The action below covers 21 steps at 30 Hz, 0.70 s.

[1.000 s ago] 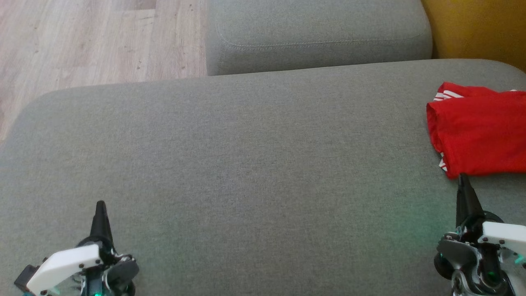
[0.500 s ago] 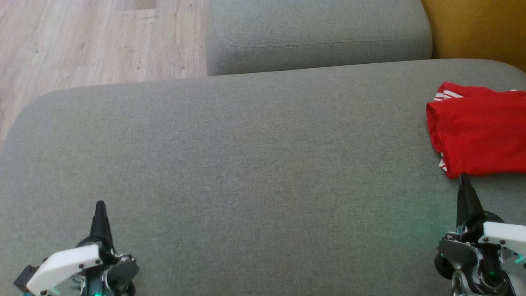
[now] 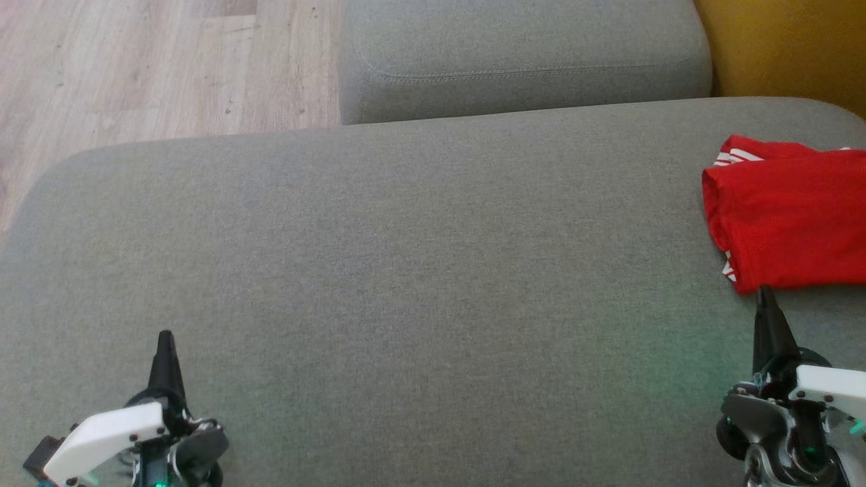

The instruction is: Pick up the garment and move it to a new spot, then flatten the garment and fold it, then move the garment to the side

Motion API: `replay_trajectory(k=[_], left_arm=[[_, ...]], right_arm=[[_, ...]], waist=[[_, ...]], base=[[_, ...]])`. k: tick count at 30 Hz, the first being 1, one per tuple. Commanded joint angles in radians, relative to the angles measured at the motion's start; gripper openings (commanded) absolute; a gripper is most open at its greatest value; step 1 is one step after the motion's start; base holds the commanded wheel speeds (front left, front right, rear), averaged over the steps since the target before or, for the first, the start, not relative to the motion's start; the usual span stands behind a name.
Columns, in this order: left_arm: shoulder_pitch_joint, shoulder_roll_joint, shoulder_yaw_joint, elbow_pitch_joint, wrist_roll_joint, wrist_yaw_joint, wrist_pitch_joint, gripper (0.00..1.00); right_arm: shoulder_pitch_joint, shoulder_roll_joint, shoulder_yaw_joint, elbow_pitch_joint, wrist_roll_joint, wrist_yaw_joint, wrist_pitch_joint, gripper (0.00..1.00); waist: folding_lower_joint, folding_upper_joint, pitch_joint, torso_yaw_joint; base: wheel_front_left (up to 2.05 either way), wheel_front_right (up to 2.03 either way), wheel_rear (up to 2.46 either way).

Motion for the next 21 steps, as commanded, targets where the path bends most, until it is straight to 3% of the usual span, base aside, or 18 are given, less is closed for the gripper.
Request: replay_trajectory(k=[1,21], left_arm=[[-0.052,0.008,0.035,-0.027,0.011,-0.007,0.004,0.0],[-0.052,0.005,0.04,-0.027,0.015,-0.007,0.007,0.0]], right_arm=[[-0.054,-0.005,0.017,-0.032,-0.005,-0.001,0.01,0.0],[-0.054,-0.003,0.013,-0.032,-0.008,-0.001,0.014,0.0]], waist=[[0.0,0.0,0.0,0.0],[0.0,0.0,0.0,0.0]], base=[[0.0,0.0,0.0],[0.0,0.0,0.0]])
